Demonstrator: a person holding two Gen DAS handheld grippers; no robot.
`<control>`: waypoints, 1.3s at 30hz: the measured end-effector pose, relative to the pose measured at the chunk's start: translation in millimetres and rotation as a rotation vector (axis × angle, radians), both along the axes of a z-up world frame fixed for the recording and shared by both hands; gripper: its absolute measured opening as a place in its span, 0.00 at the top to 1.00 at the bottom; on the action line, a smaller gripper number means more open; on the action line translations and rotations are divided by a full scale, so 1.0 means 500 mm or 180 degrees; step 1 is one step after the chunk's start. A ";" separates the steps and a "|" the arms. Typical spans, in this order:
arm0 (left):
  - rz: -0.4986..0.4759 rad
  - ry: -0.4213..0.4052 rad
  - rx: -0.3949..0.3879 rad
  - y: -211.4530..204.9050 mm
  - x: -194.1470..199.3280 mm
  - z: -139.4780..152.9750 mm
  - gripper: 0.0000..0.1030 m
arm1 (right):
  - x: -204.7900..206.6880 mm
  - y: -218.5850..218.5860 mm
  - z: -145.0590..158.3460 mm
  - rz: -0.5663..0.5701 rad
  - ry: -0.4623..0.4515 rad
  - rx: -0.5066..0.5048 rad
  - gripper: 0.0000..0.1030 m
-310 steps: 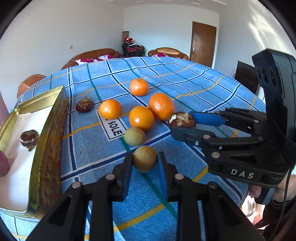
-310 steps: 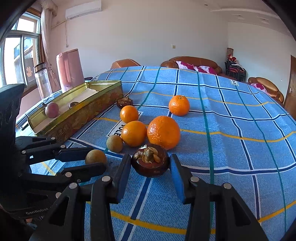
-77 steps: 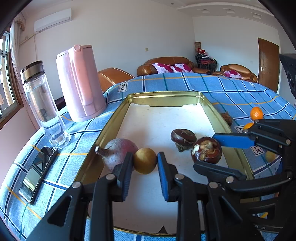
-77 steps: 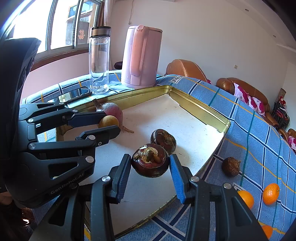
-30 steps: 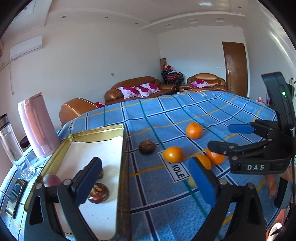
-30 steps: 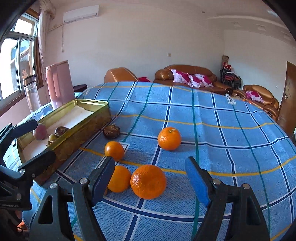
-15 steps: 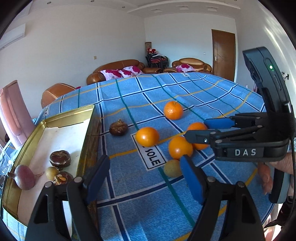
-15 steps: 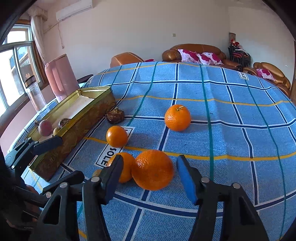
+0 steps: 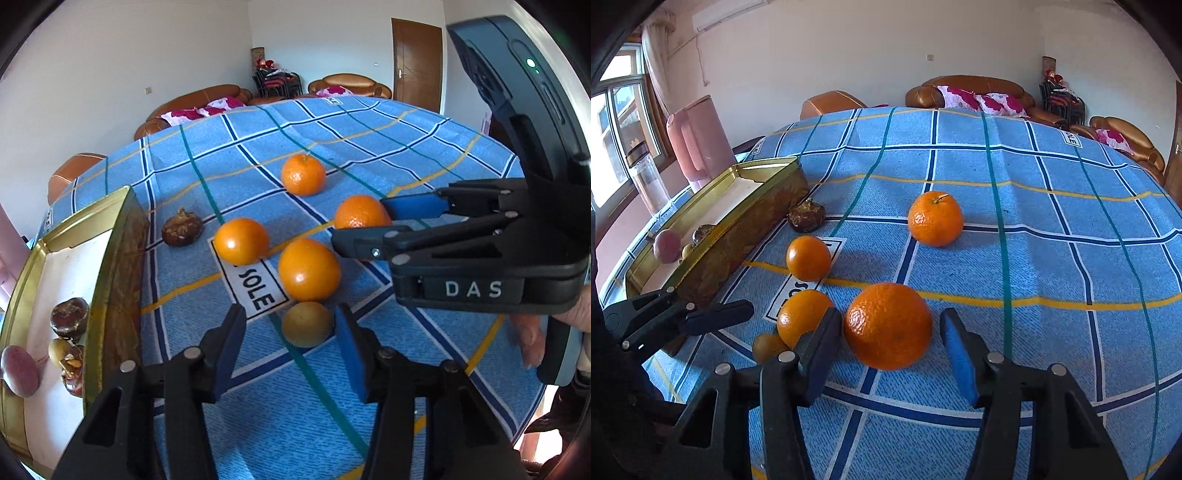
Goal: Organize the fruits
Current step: 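Grasp the small green pear-like fruit with the left tool while the right tool grasps a large orange, then lift both held fruits and carry them over the tin tray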
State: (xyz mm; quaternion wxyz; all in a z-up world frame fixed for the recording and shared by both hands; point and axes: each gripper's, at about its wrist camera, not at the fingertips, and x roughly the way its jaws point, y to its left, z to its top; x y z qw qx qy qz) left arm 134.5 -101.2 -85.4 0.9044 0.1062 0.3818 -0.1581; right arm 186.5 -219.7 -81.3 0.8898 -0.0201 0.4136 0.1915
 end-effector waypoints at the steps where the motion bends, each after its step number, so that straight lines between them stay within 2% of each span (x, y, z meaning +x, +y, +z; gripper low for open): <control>1: -0.0001 0.0028 -0.0020 0.002 0.002 -0.002 0.60 | 0.000 0.000 -0.001 0.0003 0.0004 -0.0002 0.44; 3: -0.0006 0.0079 -0.0034 0.003 0.006 -0.005 0.67 | 0.004 0.002 -0.006 0.0024 0.0060 -0.0002 0.46; 4: -0.0022 0.0091 -0.0045 0.003 0.006 -0.005 0.72 | 0.006 0.003 -0.009 0.0041 0.0097 -0.0003 0.51; 11: 0.0001 0.0040 -0.0281 0.024 0.001 0.001 0.72 | 0.002 0.005 -0.008 0.0072 0.0090 -0.0041 0.51; 26: 0.0120 -0.0183 -0.0442 0.049 -0.015 0.020 0.72 | -0.018 -0.001 0.012 0.0116 -0.0110 0.0051 0.51; 32: 0.0230 -0.0334 -0.0556 0.070 -0.029 0.029 0.72 | -0.032 0.006 0.025 0.0171 -0.0275 0.0052 0.51; 39: 0.0289 -0.0528 -0.0555 0.071 -0.043 0.039 0.72 | -0.046 0.011 0.036 0.0233 -0.0439 0.0051 0.51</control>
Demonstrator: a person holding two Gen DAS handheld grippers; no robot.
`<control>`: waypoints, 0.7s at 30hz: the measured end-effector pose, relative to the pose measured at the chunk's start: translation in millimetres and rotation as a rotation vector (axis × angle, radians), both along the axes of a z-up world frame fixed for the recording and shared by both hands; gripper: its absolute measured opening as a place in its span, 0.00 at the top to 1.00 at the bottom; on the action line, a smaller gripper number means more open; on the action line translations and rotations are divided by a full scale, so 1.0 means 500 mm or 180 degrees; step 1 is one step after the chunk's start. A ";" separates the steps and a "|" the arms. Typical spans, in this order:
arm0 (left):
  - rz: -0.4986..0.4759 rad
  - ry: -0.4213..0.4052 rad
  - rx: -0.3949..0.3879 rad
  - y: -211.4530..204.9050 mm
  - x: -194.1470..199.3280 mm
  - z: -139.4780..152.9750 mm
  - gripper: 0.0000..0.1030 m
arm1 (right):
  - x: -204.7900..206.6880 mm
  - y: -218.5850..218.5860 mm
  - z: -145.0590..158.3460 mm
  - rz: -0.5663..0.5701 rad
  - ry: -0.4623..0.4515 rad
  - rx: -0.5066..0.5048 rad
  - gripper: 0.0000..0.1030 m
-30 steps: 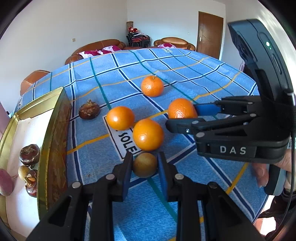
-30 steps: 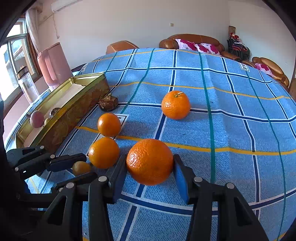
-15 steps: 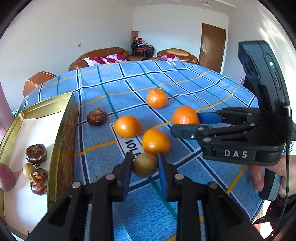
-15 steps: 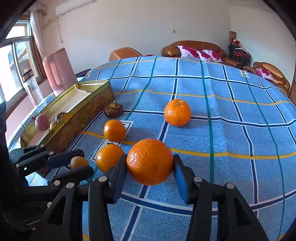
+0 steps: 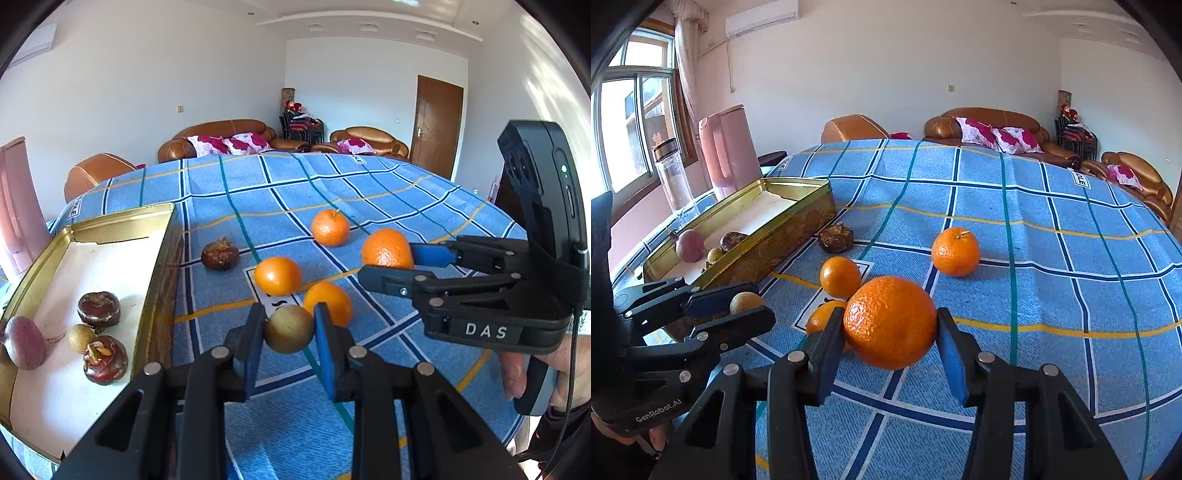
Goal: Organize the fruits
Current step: 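Lift both held fruits and carry them over the tin tray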
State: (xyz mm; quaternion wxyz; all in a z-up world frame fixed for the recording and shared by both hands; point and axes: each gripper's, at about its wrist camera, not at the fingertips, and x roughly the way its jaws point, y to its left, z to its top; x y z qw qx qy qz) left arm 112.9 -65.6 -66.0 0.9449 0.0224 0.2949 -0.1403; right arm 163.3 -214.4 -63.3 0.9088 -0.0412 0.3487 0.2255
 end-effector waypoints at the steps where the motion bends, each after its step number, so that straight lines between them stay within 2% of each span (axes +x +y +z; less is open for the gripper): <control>1: 0.0004 -0.0022 -0.0002 0.001 -0.002 0.001 0.72 | -0.002 0.000 0.001 0.0002 -0.0024 -0.0004 0.51; 12: 0.0074 -0.0278 0.0047 0.003 -0.026 0.014 0.72 | -0.032 0.009 0.018 0.0072 -0.0299 -0.0039 0.51; 21: 0.0100 -0.0390 0.0058 0.004 -0.036 0.020 0.72 | -0.054 0.008 0.032 0.0107 -0.0520 -0.0020 0.51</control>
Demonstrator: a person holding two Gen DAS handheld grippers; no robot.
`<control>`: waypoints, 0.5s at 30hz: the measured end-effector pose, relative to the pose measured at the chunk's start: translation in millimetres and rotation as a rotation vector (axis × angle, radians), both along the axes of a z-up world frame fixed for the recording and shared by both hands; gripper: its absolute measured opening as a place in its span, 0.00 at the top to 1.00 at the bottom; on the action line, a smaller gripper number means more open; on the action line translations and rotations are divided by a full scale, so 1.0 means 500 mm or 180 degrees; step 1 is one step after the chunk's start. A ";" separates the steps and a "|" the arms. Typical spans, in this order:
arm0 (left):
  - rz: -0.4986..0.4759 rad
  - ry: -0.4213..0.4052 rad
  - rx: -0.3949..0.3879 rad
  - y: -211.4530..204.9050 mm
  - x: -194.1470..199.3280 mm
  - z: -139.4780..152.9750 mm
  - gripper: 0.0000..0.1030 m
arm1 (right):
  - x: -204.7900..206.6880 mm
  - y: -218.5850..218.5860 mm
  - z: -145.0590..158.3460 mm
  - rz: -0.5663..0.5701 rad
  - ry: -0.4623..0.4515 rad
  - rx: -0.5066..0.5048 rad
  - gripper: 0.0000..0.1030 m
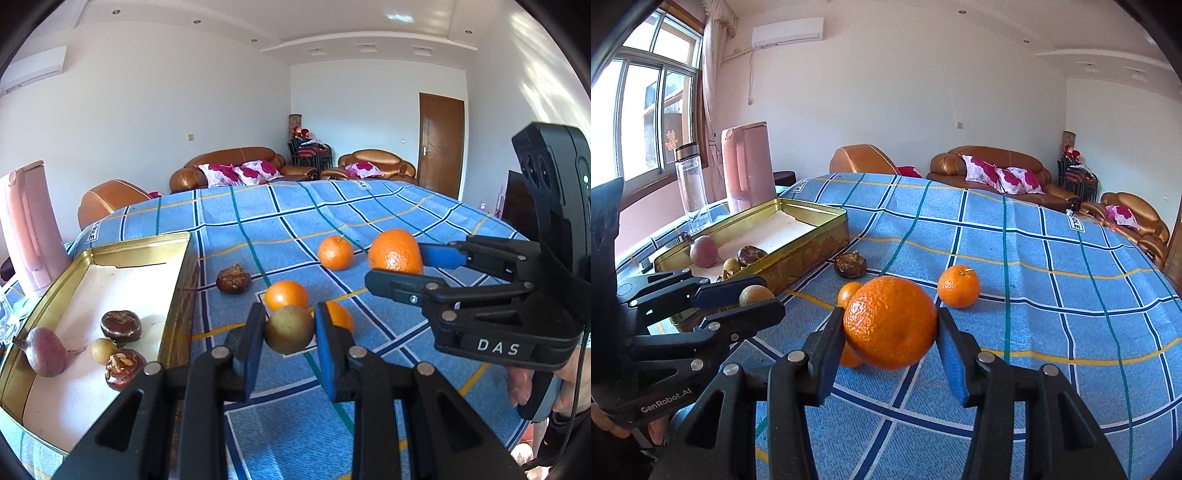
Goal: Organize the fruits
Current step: 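Lift both held fruits and carry them over the tin tray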
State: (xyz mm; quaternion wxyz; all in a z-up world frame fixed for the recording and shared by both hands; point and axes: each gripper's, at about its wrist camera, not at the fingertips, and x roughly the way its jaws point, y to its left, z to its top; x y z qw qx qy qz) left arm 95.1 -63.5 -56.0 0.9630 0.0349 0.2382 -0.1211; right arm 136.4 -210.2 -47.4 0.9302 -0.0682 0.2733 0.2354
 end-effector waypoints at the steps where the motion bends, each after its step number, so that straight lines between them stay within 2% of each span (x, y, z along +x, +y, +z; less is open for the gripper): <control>1: 0.0000 -0.0012 0.0006 -0.001 -0.001 0.001 0.72 | -0.002 -0.001 0.001 0.0003 -0.0024 0.0011 0.51; 15: 0.0027 -0.0138 0.0005 0.000 -0.017 0.006 0.72 | -0.024 0.001 0.014 0.0038 -0.0261 0.0039 0.51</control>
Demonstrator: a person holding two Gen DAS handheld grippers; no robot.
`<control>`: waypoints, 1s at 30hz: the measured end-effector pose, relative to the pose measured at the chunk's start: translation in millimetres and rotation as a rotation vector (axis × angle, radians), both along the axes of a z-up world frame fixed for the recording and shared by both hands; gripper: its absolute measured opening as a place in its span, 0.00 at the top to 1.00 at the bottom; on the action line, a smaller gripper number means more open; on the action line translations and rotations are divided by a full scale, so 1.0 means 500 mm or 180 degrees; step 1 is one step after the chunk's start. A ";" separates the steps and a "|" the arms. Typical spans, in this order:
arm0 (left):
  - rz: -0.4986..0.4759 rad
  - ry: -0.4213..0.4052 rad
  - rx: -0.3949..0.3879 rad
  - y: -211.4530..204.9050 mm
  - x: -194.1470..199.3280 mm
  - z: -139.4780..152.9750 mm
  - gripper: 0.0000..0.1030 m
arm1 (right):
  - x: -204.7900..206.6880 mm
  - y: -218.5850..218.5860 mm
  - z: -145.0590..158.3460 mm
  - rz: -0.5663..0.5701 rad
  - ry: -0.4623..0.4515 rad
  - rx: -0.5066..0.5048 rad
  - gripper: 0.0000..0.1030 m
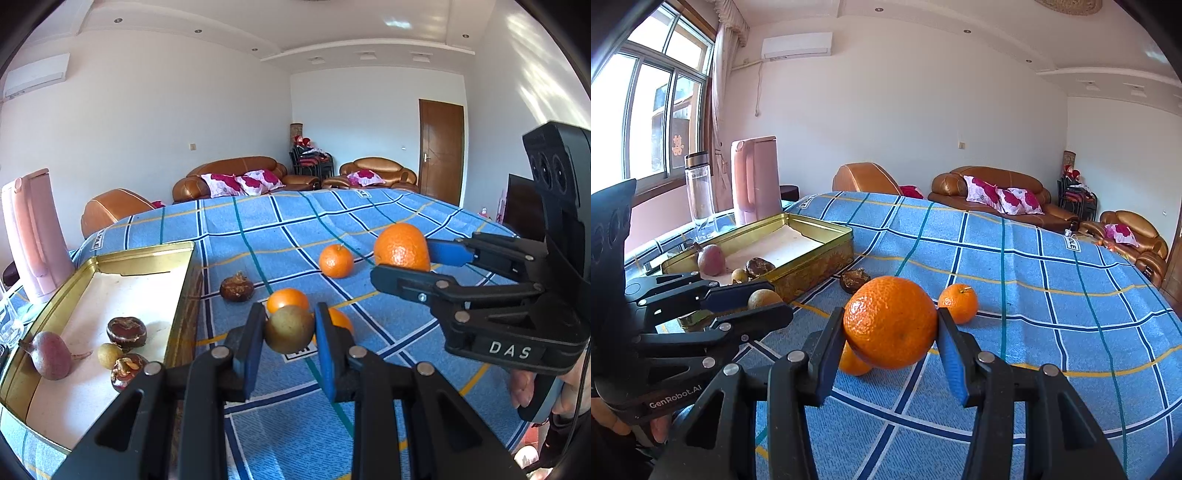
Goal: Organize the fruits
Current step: 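Lift both held fruits and carry them over the tin tray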
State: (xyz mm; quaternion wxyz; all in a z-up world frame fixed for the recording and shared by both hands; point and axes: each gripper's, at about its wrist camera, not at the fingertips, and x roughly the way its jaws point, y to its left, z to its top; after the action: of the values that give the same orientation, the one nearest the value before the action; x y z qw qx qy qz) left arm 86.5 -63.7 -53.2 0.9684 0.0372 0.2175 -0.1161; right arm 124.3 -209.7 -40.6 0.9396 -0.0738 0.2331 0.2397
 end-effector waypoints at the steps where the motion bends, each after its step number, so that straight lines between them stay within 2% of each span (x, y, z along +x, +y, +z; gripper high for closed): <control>1: 0.0002 -0.0010 0.0003 0.000 -0.001 0.001 0.72 | -0.002 -0.002 0.000 0.0001 -0.0013 0.0006 0.51; 30: 0.0078 -0.0414 0.0115 -0.011 -0.057 0.024 0.72 | -0.039 -0.015 0.015 0.0035 -0.0301 0.0091 0.51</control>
State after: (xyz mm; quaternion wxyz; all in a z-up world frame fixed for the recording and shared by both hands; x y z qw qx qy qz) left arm 58.2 -69.3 -41.3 0.9810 0.0595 0.1565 -0.0976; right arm 104.9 -217.1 -33.1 0.9492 -0.0729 0.1845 0.2444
